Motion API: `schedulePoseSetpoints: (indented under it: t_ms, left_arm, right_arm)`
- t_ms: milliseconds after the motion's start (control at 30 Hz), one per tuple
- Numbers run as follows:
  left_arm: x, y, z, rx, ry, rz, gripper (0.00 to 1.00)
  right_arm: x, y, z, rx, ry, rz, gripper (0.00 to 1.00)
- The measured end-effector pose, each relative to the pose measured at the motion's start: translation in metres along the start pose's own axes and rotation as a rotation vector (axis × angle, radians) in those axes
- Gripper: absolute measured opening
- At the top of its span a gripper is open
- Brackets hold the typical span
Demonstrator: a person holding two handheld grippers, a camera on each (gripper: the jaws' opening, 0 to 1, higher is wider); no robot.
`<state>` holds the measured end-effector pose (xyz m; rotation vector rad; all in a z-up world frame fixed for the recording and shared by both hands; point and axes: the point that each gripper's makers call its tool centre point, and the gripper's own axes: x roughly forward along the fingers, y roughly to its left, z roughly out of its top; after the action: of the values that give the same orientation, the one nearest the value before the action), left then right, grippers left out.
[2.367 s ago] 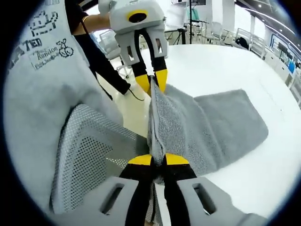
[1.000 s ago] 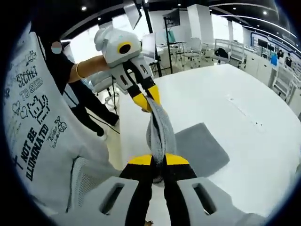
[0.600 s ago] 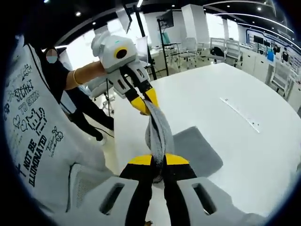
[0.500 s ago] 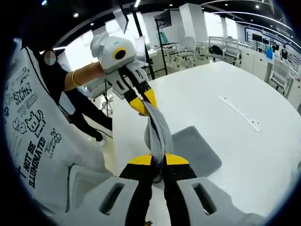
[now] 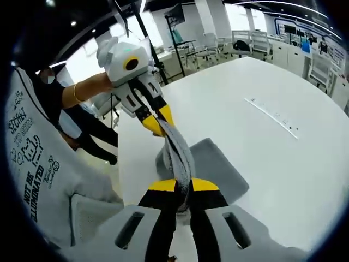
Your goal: Fold the towel on the table until its edges align and the towel forms a compact rectangular stack.
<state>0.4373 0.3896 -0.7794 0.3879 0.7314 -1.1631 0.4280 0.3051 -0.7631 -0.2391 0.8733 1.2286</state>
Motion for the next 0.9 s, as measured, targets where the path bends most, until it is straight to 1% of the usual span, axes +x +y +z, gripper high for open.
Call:
schedulePoseSetpoints:
  t_ms: [67, 167, 333, 433, 500, 567, 600, 700, 733, 767, 800, 867, 900]
  left_arm:
    - [0.005, 0.004, -0.003, -0.017, 0.013, -0.004, 0.07]
    - [0.012, 0.007, -0.011, -0.052, 0.039, -0.028, 0.07]
    - [0.027, 0.018, -0.020, -0.087, 0.060, -0.035, 0.08]
    - [0.036, 0.024, -0.026, -0.128, 0.070, -0.048, 0.08]
    - [0.043, 0.027, -0.031, -0.177, 0.078, -0.065, 0.08]
    - [0.049, 0.033, -0.034, -0.197, 0.076, -0.063, 0.08]
    - [0.052, 0.036, -0.036, -0.219, 0.077, -0.064, 0.08]
    - [0.059, 0.043, -0.040, -0.273, 0.073, -0.066, 0.09]
    - [0.061, 0.045, -0.042, -0.305, 0.073, -0.071, 0.09]
    - [0.062, 0.046, -0.042, -0.311, 0.074, -0.073, 0.09]
    - [0.064, 0.049, -0.044, -0.321, 0.074, -0.075, 0.09]
    - [0.068, 0.053, -0.046, -0.342, 0.077, -0.075, 0.09]
    - [0.070, 0.055, -0.048, -0.365, 0.076, -0.075, 0.09]
  right_arm:
    - [0.004, -0.006, -0.002, 0.012, 0.010, -0.001, 0.05]
    - [0.013, -0.016, -0.008, 0.031, 0.034, -0.002, 0.05]
    - [0.027, -0.033, -0.016, 0.060, 0.066, -0.004, 0.05]
    - [0.036, -0.044, -0.024, 0.111, 0.092, 0.005, 0.05]
    - [0.043, -0.053, -0.028, 0.139, 0.096, -0.002, 0.06]
    - [0.047, -0.058, -0.031, 0.159, 0.101, -0.004, 0.06]
    - [0.049, -0.061, -0.032, 0.171, 0.099, -0.006, 0.06]
    - [0.055, -0.069, -0.037, 0.264, 0.103, 0.003, 0.06]
    - [0.057, -0.072, -0.038, 0.285, 0.103, 0.005, 0.06]
    - [0.060, -0.075, -0.040, 0.314, 0.104, 0.010, 0.06]
    - [0.062, -0.078, -0.040, 0.325, 0.103, 0.011, 0.06]
    - [0.066, -0.082, -0.042, 0.398, 0.100, 0.021, 0.06]
    - [0.068, -0.083, -0.043, 0.421, 0.099, 0.025, 0.06]
